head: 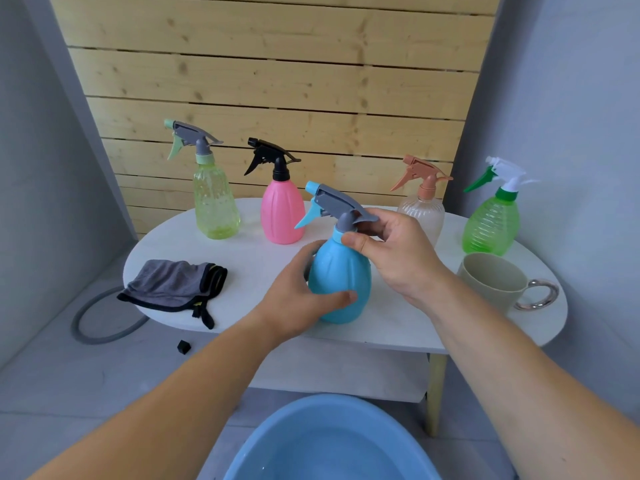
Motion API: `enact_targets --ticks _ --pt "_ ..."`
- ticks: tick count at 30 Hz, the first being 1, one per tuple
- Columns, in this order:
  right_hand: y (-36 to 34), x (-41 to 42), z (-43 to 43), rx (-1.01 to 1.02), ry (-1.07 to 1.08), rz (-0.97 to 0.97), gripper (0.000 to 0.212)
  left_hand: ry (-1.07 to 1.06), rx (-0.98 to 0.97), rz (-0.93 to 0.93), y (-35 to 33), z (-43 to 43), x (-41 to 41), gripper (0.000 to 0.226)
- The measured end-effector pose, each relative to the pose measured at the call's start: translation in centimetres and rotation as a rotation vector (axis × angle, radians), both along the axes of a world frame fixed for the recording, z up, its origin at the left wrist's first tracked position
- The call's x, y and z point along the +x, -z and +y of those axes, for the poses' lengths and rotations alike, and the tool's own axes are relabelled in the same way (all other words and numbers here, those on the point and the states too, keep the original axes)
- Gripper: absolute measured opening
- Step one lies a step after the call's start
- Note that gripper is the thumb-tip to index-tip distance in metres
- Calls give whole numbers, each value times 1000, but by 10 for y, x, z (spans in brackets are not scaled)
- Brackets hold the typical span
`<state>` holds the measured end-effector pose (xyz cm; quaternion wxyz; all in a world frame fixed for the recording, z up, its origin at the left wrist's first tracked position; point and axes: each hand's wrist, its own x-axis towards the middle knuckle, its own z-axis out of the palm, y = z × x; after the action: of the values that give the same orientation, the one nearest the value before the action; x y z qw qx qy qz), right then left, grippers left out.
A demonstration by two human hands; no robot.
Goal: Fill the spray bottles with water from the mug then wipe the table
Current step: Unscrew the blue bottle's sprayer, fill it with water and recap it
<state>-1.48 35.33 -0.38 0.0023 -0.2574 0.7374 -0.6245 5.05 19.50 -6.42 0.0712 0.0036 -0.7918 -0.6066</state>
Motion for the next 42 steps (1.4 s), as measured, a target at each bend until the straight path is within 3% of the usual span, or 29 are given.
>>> enact_targets --ticks 3,9,16,20,25,29,34,39,42 --pt "-1 0 1 4 -5 3 24 -71 -82 23 0 0 -2 90" --pt "-2 2 -1 4 -2 6 24 31 0 -15 3 -3 1 91" --pt "-1 5 -5 -9 36 7 25 -72 -124 36 3 4 3 89" --pt "1 6 0 -10 34 6 24 -1 -149 -10 -2 -2 4 95" --pt "23 12 14 116 124 -106 39 68 -142 -54 -7 -12 8 91" --pt "35 24 21 284 144 -152 36 19 -133 -50 -2 -14 5 82" --pt "37 28 12 238 130 -232 59 -81 -128 -34 1 -4 -3 87" --pt "16 -5 4 187 262 -309 29 -144 -108 -8 -15 5 -37 86" --pt "6 -29 -7 127 312 -327 22 -190 -76 -15 -22 6 -63 89"
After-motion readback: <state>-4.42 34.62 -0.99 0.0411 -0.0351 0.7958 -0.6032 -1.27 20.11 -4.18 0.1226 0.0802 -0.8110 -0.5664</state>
